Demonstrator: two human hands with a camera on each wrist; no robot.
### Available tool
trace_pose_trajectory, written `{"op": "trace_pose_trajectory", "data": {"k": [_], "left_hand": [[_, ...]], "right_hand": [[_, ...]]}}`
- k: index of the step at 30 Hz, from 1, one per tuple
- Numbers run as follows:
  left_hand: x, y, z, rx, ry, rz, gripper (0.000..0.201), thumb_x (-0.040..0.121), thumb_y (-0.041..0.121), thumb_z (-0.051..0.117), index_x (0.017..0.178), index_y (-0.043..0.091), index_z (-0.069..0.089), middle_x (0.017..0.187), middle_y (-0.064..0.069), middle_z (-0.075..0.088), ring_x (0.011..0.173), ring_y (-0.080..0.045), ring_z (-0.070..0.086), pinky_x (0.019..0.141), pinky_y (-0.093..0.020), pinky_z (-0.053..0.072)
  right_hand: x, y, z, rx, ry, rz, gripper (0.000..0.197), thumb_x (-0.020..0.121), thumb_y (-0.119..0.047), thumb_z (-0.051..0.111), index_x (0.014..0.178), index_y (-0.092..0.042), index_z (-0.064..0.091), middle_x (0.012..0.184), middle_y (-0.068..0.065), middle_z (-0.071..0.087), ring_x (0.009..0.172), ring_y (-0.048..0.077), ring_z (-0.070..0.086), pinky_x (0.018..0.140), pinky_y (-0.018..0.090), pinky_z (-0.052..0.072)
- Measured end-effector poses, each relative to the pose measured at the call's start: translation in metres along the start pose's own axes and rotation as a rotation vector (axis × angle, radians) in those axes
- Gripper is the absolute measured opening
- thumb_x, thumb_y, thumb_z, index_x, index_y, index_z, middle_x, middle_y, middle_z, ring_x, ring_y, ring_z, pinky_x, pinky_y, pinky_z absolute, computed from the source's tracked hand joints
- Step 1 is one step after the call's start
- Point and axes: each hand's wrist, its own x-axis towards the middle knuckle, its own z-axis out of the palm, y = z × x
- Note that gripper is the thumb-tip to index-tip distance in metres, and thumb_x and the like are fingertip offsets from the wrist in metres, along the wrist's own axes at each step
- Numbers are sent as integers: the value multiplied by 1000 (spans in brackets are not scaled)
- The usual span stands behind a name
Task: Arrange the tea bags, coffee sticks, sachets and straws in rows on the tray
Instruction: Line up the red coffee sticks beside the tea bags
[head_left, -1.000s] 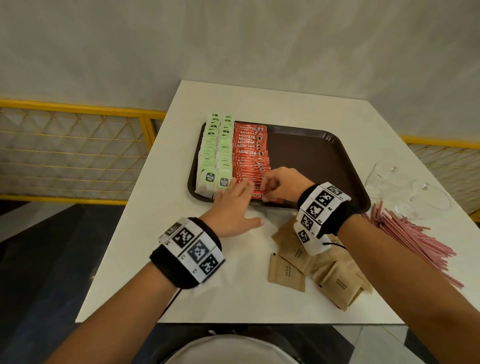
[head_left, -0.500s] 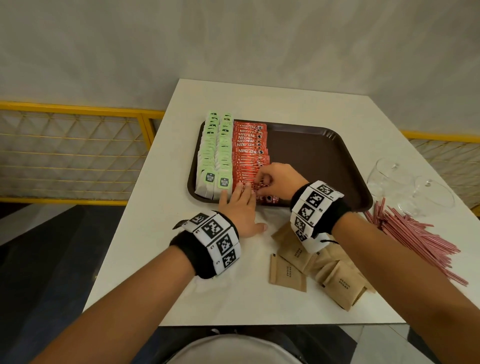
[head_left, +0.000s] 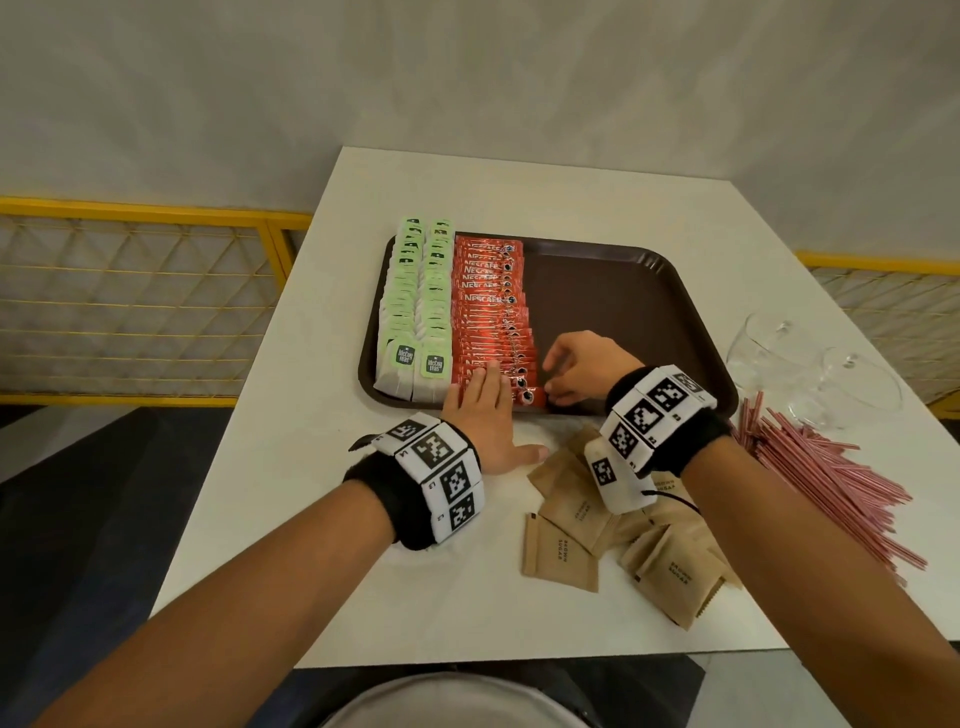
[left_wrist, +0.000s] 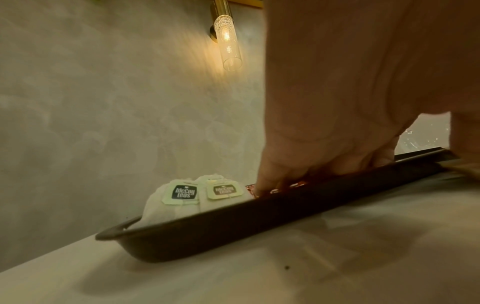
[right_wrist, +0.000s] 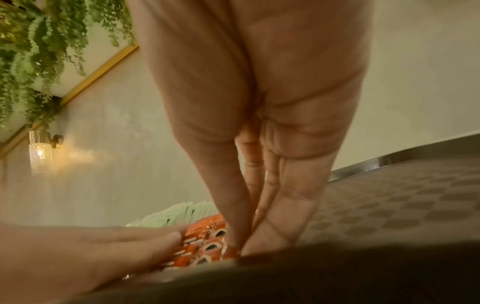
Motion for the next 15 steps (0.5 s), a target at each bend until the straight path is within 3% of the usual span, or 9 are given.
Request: {"op": "trace_pose_trajectory", "data": {"k": [7, 12, 15], "left_hand": [[6, 2, -7, -46, 37, -27, 98, 88, 67, 32, 147, 3, -13, 154, -14, -23, 143, -26, -18, 115, -45, -6], [12, 5, -4, -59, 17, -52, 99, 87, 69, 30, 147, 3, -12, 153, -15, -25, 143, -26, -20, 115, -45, -6], [10, 7, -3, -75, 2, -52, 98, 87, 69, 29, 146, 4, -15, 152, -13, -27, 142, -25, -23, 114, -46, -8]], "right_hand": [[-1, 0, -6, 150, -44, 6, 19, 87, 8, 56, 91, -11, 52, 90, 12, 62, 73, 18, 67, 57, 21, 57], [-1, 4, -7, 178, -89, 7, 20, 88, 10, 53, 89, -11, 51, 91, 17, 65, 73, 18, 67, 55, 20, 56], [-1, 7, -9, 171, -103, -7, 18, 89, 8, 52, 92, -10, 52, 87, 13, 66, 72, 14, 67, 53, 18, 54]]}}
